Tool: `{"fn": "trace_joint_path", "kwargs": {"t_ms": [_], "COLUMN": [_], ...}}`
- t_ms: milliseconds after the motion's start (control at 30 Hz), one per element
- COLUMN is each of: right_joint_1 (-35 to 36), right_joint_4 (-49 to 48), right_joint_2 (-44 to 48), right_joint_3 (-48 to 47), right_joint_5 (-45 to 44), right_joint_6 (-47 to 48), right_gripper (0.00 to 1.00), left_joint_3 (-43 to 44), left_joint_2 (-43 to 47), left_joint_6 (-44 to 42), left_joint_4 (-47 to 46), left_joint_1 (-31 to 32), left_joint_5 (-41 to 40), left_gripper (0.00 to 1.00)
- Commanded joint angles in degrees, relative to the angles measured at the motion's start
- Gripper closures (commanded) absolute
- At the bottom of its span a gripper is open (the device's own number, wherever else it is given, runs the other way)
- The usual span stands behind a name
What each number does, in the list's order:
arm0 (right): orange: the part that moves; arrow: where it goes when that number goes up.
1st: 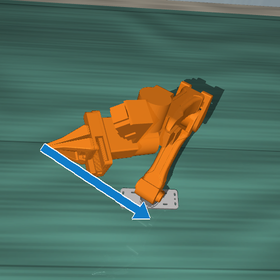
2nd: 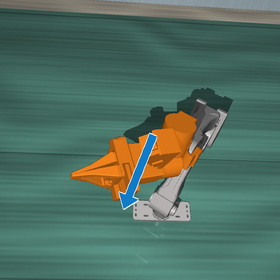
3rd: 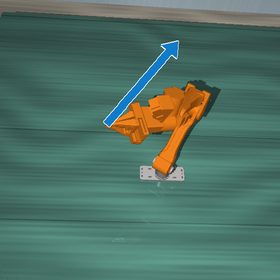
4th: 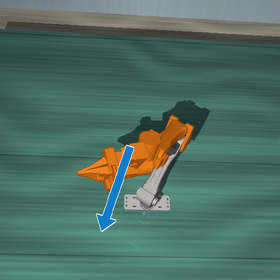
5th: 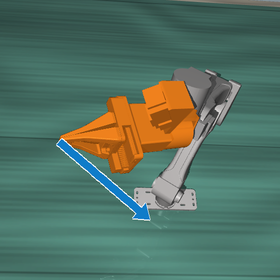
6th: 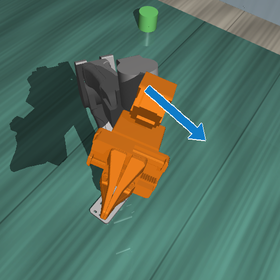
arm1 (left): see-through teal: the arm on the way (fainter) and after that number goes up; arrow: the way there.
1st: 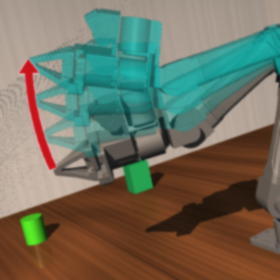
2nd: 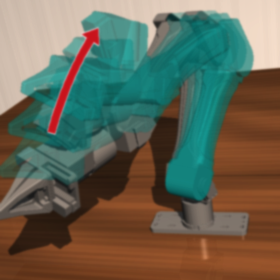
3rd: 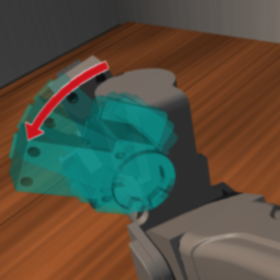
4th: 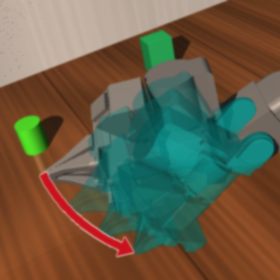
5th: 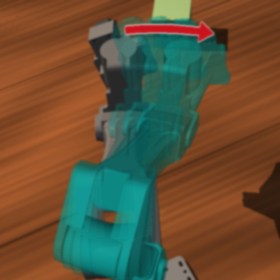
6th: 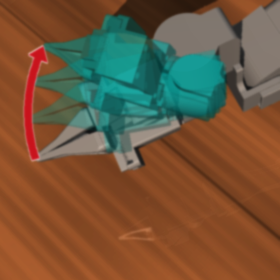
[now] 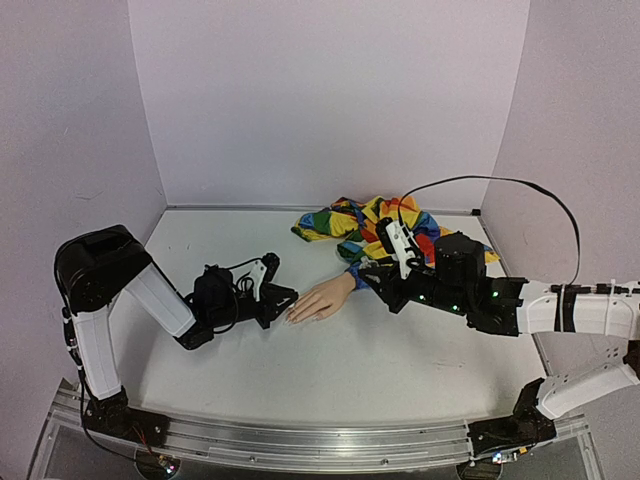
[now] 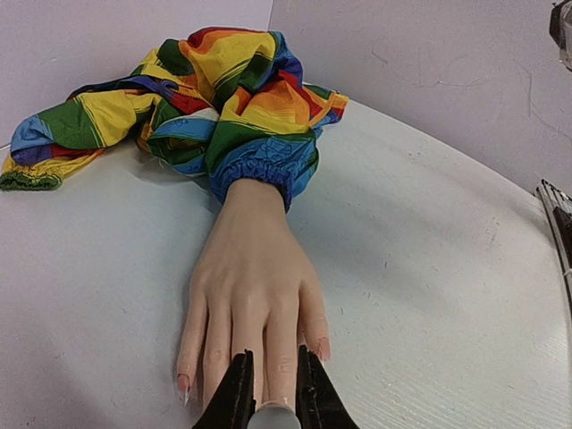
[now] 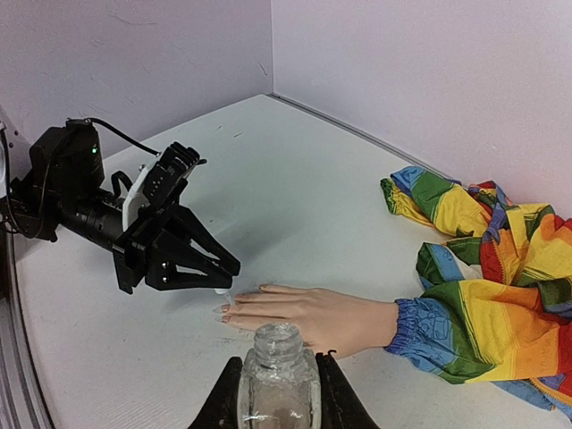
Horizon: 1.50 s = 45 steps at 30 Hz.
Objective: Paint the nails
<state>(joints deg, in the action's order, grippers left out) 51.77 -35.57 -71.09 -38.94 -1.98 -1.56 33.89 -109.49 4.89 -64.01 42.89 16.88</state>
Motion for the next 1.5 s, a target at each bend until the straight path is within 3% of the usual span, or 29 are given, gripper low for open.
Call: {"fn": "trace_joint_path", "kwargs": {"t_ms": [0, 1467], "right_joint_1": [-0.31, -0.29], "right_joint_4": [-3.85, -4.33], "right_joint_2": [0.38, -0.19], "right_joint_3": [-0.81, -0.68], "right_joint_5": [0.64, 0.95], "right_joint_6": [-0.81, -0.98], "right_gripper": [1.0, 1.0], "left_joint_3": [-0.05, 1.17], "left_joint_2": [-0.52, -2.84], "left_joint_6": [0.3, 1.08], "left_joint_4": [-1.16, -0.6], "left_joint_1": [-0.35, -0.26], "left_joint_5": [-0.68, 2.15], "left_gripper": [1.0, 1.0]}}
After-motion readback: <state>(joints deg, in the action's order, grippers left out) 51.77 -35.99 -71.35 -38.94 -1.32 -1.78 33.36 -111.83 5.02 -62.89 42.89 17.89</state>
